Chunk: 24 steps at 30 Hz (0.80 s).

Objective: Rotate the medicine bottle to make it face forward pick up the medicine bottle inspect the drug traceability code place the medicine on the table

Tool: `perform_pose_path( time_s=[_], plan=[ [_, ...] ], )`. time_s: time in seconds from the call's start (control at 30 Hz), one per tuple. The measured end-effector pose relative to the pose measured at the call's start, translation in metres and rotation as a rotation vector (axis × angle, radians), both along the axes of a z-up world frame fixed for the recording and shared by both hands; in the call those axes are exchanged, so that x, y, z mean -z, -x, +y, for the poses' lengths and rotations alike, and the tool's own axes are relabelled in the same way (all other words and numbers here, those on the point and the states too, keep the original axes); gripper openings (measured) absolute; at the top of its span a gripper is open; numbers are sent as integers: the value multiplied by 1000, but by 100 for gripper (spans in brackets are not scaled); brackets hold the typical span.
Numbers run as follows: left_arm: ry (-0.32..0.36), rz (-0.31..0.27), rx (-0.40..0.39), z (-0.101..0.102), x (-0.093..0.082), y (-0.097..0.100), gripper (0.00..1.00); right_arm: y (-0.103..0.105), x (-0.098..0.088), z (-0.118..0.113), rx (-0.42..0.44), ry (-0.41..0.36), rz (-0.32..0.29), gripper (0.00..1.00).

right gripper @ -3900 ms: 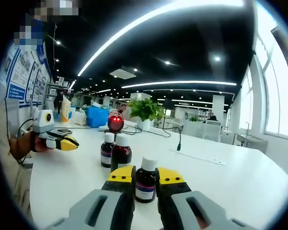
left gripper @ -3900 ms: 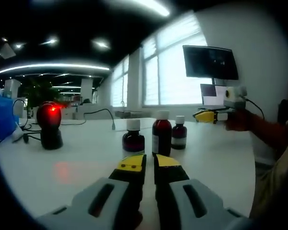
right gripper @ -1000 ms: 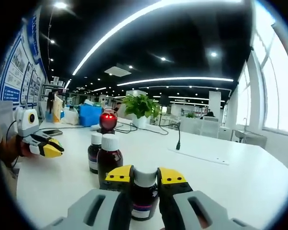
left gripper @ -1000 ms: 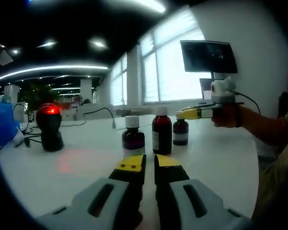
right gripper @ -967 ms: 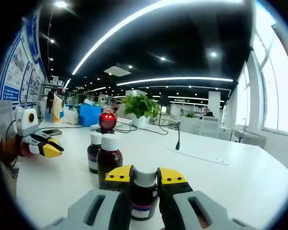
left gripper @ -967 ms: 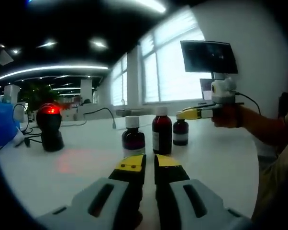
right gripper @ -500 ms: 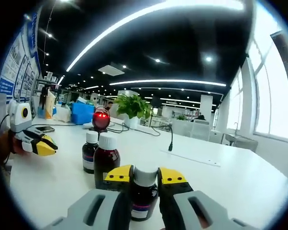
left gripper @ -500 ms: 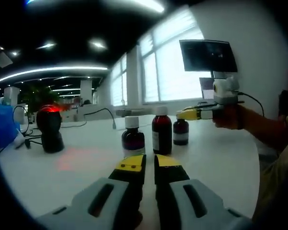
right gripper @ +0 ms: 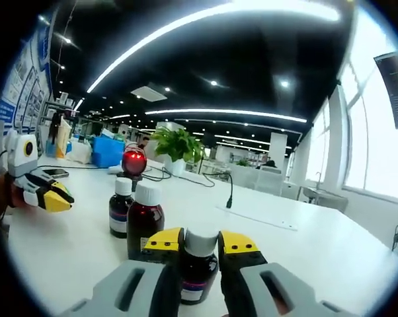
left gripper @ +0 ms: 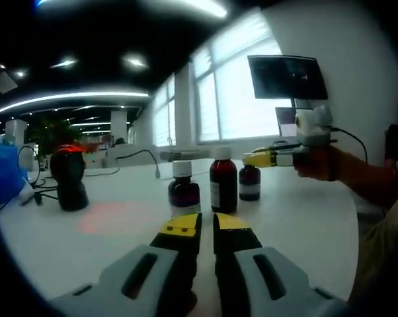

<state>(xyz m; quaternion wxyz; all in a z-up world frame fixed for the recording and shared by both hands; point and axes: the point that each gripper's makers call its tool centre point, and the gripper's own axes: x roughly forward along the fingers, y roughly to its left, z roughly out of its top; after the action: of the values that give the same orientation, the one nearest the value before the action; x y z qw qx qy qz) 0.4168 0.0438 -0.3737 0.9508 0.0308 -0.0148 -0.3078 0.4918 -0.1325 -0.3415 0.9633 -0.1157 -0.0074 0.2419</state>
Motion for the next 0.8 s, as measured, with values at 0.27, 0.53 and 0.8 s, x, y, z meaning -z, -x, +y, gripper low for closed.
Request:
perform_pose_path(
  time_s=[0.27,0.53,0.8],
  plan=[
    [-1,-3,-2,0,0,0,0,0,1,-1,-32,-26,25,19],
    [-2,-6,-1,0,-1,1,0,-1,-3,-2,-82,-82,55,21],
    [-3,-5,-1,0,-1,0,0,-8,-5,1,-171,-83,82,21]
  ],
)
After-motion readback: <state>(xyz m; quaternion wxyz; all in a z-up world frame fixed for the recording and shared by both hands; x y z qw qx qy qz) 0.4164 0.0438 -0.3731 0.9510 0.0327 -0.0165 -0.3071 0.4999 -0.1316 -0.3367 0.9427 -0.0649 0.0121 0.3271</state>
